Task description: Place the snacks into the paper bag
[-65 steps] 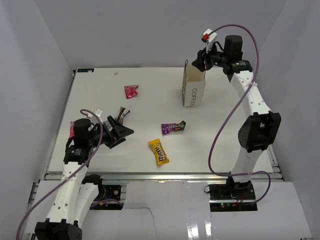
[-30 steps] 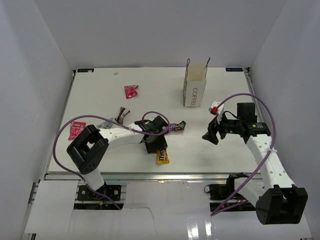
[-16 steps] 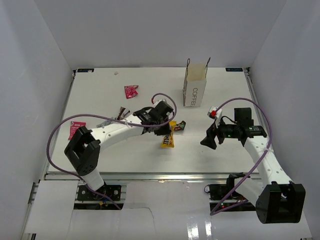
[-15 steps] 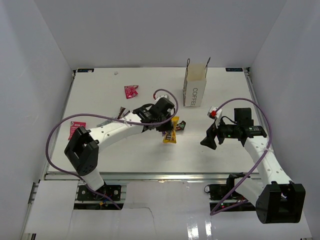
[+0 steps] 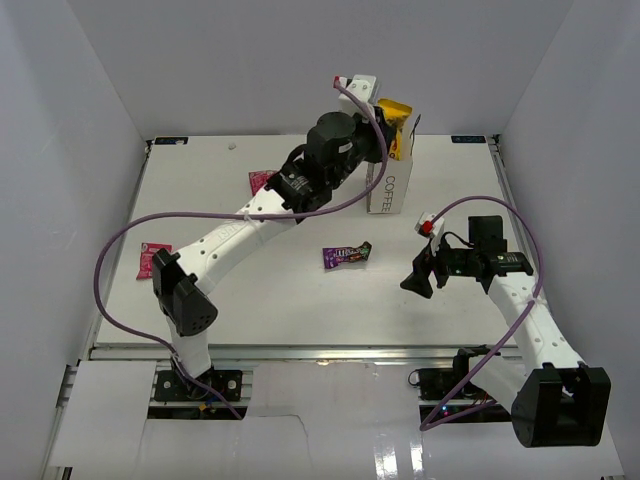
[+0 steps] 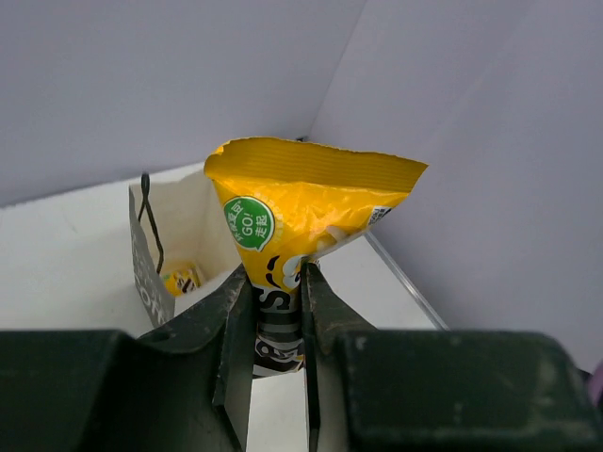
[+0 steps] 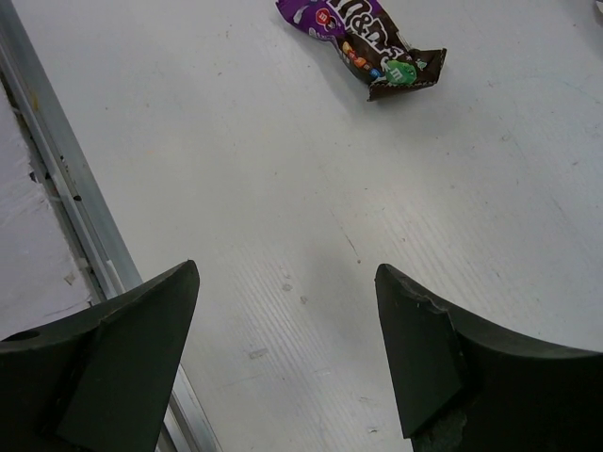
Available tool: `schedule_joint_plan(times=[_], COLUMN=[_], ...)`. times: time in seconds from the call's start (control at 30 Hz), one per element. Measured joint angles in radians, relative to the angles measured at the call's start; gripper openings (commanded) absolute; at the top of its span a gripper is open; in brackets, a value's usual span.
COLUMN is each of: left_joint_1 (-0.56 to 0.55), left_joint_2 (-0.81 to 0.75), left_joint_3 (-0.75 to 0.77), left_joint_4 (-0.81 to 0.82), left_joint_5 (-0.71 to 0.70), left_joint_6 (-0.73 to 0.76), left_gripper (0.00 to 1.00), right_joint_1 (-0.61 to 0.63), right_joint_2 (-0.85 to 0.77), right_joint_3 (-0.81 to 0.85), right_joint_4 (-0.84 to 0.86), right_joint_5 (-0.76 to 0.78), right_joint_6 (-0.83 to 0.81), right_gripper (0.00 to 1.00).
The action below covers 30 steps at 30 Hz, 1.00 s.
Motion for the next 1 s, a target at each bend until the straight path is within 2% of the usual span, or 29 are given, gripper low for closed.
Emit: schedule_joint_plan(times=[0.17, 0.33, 0.5, 0.7, 1.0], left_joint_1=[0.001, 0.007, 0.013, 0.026, 0.055], left_joint_2=[0.098, 0.302, 0.431, 0.451, 0.451], left_joint_3=[-0.037, 0.122, 0.244, 0.245, 0.221], left_joint_4=[0.267, 0.388, 0.434, 0.448, 0.471], left_joint_5=[-0.044, -0.072, -0.096, -0.130, -0.127], left_joint_6=[0.154, 0.259, 0.312, 0.323, 0.299], left_gripper=[0.22, 0.22, 0.23, 0.23, 0.37], right_joint_1=[0.000, 0.000, 0.000, 0.000, 0.000], right_joint_2=[-0.009, -0.023, -0.031, -0.044, -0.044], right_joint_3=[0.000, -0.006, -0.017, -0.018, -0.018], right_joint_4=[0.004, 0.023, 0.023, 0.025, 0.030], right_joint_5=[0.000, 0.000, 0.000, 0.000, 0.000], right_joint_6=[0.010, 0.015, 0.018, 0.019, 0.019], right_gripper=[0.81, 0.81, 0.81, 0.81, 0.81])
